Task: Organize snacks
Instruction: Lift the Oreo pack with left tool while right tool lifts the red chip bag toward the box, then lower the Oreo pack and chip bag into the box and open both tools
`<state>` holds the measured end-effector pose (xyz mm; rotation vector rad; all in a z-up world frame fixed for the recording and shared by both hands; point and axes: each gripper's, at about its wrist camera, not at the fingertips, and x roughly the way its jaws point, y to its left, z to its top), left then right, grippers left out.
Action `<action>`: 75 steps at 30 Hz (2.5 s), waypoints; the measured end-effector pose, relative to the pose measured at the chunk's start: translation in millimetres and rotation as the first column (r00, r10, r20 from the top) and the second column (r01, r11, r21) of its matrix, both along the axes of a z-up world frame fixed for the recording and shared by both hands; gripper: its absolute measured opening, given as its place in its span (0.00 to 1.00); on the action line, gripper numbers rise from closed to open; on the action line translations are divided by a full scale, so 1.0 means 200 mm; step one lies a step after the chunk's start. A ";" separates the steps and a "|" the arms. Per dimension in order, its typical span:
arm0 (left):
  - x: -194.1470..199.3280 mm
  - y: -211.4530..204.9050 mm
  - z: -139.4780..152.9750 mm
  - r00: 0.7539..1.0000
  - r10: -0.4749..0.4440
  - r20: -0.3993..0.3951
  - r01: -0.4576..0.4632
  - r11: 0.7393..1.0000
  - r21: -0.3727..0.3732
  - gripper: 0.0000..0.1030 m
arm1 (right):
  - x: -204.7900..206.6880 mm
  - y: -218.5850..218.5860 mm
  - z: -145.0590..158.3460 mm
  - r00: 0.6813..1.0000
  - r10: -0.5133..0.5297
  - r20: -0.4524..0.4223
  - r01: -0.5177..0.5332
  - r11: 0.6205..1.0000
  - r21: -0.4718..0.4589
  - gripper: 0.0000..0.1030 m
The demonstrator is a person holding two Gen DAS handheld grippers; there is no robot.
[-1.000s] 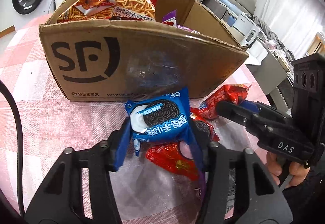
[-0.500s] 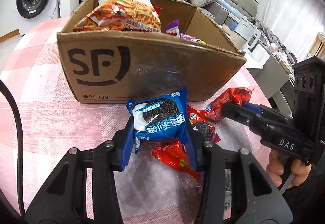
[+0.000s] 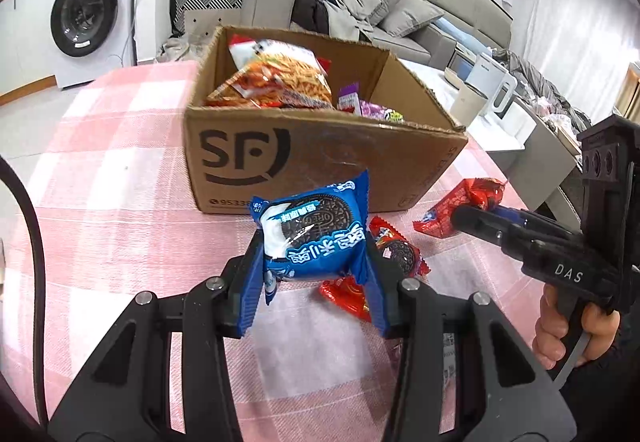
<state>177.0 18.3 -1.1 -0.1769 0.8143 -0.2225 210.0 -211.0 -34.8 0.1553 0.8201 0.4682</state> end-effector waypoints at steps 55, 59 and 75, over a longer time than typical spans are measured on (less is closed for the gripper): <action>0.26 -0.02 0.52 0.987 0.025 0.159 -0.041 0.994 0.097 0.40 | 0.22 0.26 0.40 0.995 0.025 0.100 -0.030 0.999 0.045 0.45; 0.31 -0.04 0.50 0.987 0.022 0.158 -0.039 0.994 0.103 0.40 | 0.27 0.27 0.38 0.996 0.021 0.088 -0.024 0.999 0.039 0.45; 0.53 -0.07 0.38 0.992 0.012 0.128 -0.027 0.993 0.118 0.40 | 0.42 0.29 0.32 0.998 0.005 0.059 -0.005 1.000 0.005 0.45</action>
